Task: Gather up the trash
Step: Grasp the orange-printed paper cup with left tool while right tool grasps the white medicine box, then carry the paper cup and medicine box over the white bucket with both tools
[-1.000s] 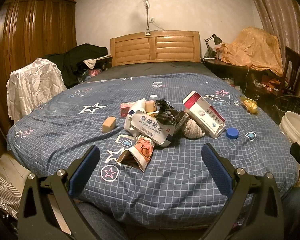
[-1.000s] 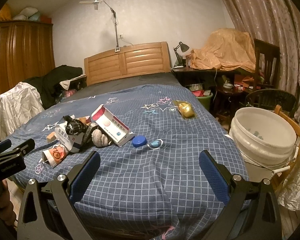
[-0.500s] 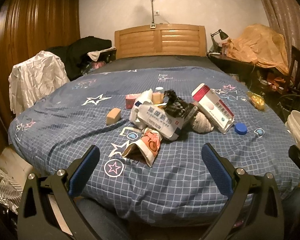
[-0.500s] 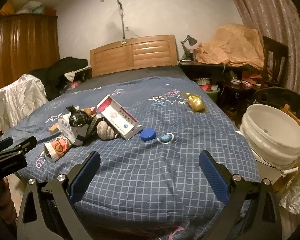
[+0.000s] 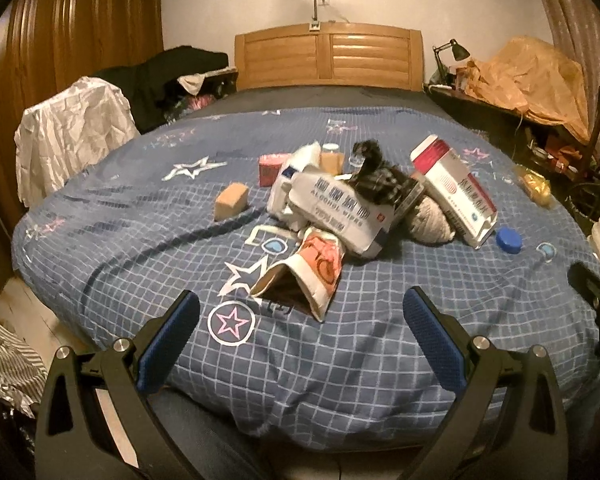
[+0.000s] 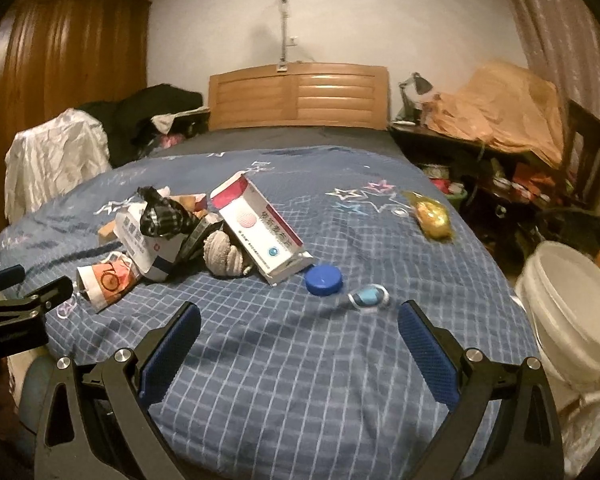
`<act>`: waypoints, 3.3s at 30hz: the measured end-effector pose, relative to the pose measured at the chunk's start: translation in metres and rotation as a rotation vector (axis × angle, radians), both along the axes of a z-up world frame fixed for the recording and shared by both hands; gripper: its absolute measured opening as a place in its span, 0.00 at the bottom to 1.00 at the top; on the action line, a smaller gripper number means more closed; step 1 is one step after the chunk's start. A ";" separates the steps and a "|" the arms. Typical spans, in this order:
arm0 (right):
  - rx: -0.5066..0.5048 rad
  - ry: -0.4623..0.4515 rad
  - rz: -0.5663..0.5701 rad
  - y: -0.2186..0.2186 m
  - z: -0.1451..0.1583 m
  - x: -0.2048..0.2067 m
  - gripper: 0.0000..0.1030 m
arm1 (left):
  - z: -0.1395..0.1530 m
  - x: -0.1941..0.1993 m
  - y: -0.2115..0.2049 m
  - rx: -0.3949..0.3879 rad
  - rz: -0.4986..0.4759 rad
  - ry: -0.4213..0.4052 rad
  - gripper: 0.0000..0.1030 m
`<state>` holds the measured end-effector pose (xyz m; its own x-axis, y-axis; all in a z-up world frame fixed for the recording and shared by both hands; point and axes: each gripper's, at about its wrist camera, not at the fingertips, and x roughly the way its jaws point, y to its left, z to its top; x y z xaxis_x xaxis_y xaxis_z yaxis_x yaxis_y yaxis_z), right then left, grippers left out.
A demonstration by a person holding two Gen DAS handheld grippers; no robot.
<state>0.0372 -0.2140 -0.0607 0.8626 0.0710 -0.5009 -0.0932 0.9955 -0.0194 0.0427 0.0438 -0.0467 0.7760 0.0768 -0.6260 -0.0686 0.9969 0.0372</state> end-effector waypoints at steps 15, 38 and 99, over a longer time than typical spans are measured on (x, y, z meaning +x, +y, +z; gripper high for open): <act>-0.104 0.183 0.269 0.026 -0.034 0.198 0.92 | -0.030 0.039 0.032 -0.156 -0.003 0.062 0.95; 0.191 0.150 0.297 0.001 -0.004 0.059 0.10 | -0.054 0.090 0.030 -0.201 -0.233 0.131 0.34; 0.109 -0.041 -0.689 -0.446 0.062 -0.139 0.09 | 0.027 0.065 -0.500 0.004 -0.956 0.060 0.34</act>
<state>-0.1017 -0.6598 0.0010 0.7474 -0.4509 -0.4880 0.5586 0.8241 0.0940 0.1079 -0.4557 -0.0195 0.4782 -0.5702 -0.6680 0.7761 0.6304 0.0175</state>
